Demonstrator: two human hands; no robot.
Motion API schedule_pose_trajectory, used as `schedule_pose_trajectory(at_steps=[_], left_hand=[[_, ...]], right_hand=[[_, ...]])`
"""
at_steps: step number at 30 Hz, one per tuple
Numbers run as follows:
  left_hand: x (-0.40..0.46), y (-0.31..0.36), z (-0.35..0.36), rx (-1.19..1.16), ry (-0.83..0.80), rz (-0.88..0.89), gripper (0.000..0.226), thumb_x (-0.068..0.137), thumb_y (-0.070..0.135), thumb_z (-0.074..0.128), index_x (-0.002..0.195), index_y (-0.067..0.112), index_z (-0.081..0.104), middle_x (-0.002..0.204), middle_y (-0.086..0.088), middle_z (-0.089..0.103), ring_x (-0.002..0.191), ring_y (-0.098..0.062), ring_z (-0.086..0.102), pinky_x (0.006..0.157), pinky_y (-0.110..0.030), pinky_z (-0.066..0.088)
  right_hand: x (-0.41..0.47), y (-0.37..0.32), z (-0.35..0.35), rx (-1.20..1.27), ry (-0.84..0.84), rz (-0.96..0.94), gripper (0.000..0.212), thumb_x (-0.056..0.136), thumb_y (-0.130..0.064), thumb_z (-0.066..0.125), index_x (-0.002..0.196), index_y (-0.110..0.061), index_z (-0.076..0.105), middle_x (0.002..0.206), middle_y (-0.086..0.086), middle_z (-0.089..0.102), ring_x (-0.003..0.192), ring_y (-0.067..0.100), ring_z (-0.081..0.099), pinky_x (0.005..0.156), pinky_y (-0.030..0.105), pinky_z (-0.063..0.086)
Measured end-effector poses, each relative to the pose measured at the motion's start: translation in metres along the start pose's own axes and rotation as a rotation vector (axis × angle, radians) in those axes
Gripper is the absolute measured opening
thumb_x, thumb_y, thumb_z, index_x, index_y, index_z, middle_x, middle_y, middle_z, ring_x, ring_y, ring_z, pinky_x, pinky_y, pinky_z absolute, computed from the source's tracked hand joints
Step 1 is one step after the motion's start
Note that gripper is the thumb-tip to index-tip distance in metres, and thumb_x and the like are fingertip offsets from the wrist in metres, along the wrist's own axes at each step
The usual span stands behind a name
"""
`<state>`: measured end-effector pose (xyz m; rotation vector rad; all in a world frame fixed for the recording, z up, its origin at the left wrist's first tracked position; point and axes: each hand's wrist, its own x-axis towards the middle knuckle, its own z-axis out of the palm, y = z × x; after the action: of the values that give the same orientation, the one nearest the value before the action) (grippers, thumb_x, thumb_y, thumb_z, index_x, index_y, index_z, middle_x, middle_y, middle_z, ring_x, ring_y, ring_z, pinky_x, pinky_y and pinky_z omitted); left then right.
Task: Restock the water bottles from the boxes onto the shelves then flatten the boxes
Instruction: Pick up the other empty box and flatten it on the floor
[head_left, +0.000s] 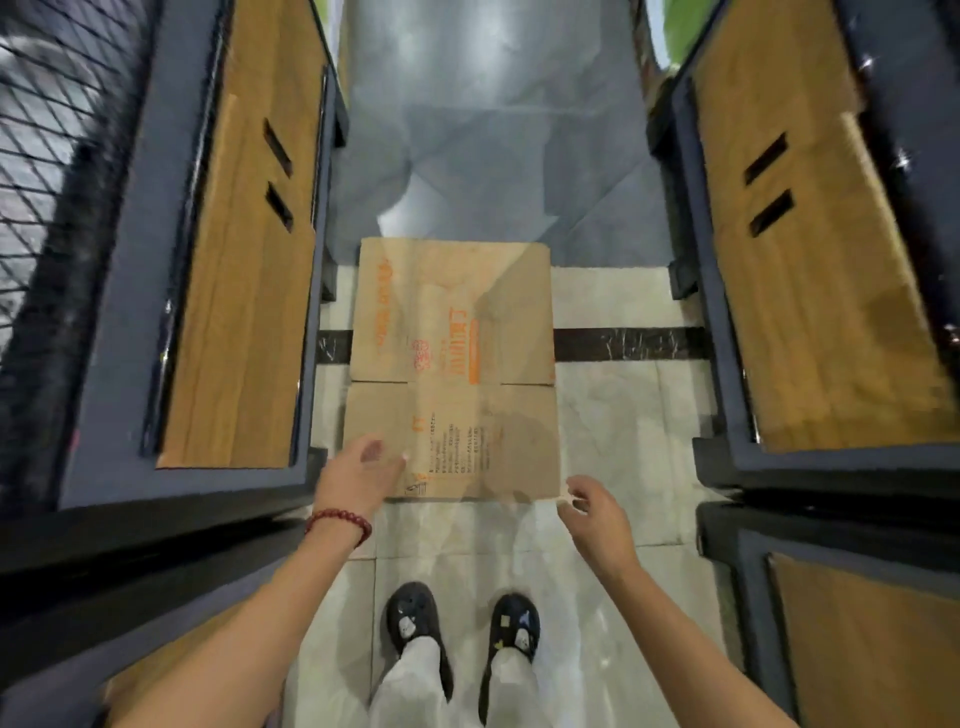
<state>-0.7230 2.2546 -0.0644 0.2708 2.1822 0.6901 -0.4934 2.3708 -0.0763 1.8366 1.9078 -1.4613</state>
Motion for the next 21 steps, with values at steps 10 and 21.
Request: schedule_pose_trajectory(at_steps=[10,21], left_hand=[[-0.148,0.046,-0.103,-0.115,-0.006,0.247,0.033,0.084,0.018,0.068,0.116,0.014,0.059,0.112,-0.002,0.063,0.104,-0.016,0.058,0.092,-0.029,0.044],[-0.238,0.026,-0.117,-0.396,0.17,0.333,0.025,0.084,0.017,0.069,0.105,0.025,0.057,0.104,0.007,0.064,0.101,-0.007,0.059,0.079,-0.015,0.044]], right_hand=[[-0.162,-0.064,-0.074,0.324,0.284,-0.175,0.028,0.09,0.0,0.051,0.089,-0.028,0.055,0.086,-0.018,0.056,0.081,-0.001,0.054,0.061,0.007,0.042],[-0.191,-0.077,-0.082,0.33,0.123,-0.433,0.024,0.09,0.0,0.056,0.106,-0.017,0.059,0.109,0.002,0.059,0.098,0.012,0.055,0.08,0.02,0.04]])
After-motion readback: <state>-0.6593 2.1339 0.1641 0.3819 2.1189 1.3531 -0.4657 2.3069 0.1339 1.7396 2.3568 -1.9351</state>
